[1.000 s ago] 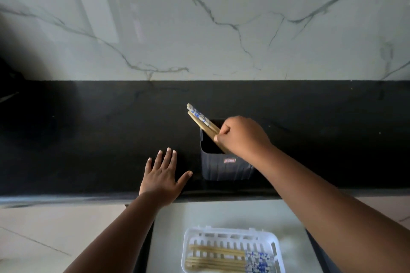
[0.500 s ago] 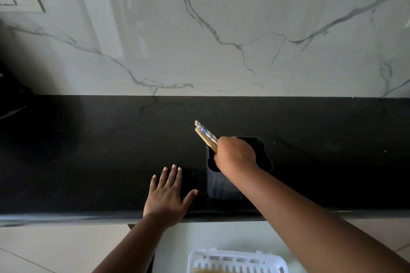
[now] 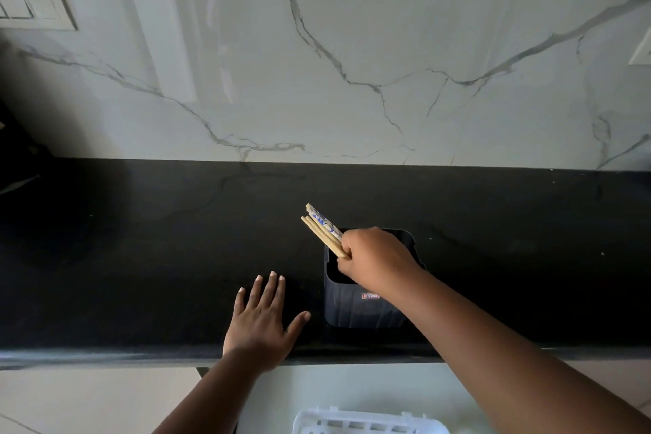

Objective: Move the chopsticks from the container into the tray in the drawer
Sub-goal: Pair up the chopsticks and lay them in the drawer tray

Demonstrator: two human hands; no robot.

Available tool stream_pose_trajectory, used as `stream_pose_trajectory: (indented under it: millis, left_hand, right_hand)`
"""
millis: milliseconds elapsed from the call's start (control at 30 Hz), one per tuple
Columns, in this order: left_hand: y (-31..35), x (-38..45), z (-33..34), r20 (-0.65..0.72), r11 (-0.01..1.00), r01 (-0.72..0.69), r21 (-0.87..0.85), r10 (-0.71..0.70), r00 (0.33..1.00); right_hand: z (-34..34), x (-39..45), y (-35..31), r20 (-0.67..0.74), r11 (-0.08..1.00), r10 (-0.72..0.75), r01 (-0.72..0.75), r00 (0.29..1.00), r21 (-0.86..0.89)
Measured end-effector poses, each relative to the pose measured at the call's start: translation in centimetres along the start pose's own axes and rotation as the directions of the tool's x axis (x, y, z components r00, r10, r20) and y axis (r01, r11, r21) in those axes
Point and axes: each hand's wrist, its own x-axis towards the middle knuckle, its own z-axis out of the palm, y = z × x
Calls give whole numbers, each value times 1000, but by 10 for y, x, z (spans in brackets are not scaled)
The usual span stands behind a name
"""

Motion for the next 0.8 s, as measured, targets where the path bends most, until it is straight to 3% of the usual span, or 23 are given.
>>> stream_pose_trajectory:
  millis: [100,167,267,333,400,467,533,567,667,800]
  left_hand:
    - [-1,0,0,23,1000,6,5,-6,1000]
    - [-2,1,1,43,1000,12,9,-12,999]
    - [-1,4,0,126,999,37,-7,-36,991]
    - [1,11,-10,203,995,77,-65,-62,977]
    - [4,20,-31,147,979,115,-168,-90,985]
    - [10,29,-65,-106,922,70,-381,-119,987]
    - [23,31,-111,-359,764,-123,-634,-150,921]
    - [33,29,-136,-413,657,-213,-723,-164,896]
    - [63,14,-200,-352,428,-307,-850,-27,936]
    - [91,-4,-234,-64,437,-195,-878,295,953]
  right_hand:
    - [-14,-11,5,-106,989,-107,117,989,94]
    - [-30,-18,6,-206,949,-126,179,970,259]
    - [-62,-25,6,-355,820,-97,277,930,501]
    - [-86,-28,6,-381,709,-49,301,923,638]
    - [-108,-29,8,-342,590,-19,287,939,755]
    - [-123,-30,11,-251,444,-1,226,968,867]
    - [-130,-30,14,-146,354,6,134,989,926]
    - [-132,-30,14,-101,345,11,91,995,934]
    - [-128,-29,14,10,329,26,-18,1000,944]
    - [-124,-31,12,46,316,25,-52,999,947]
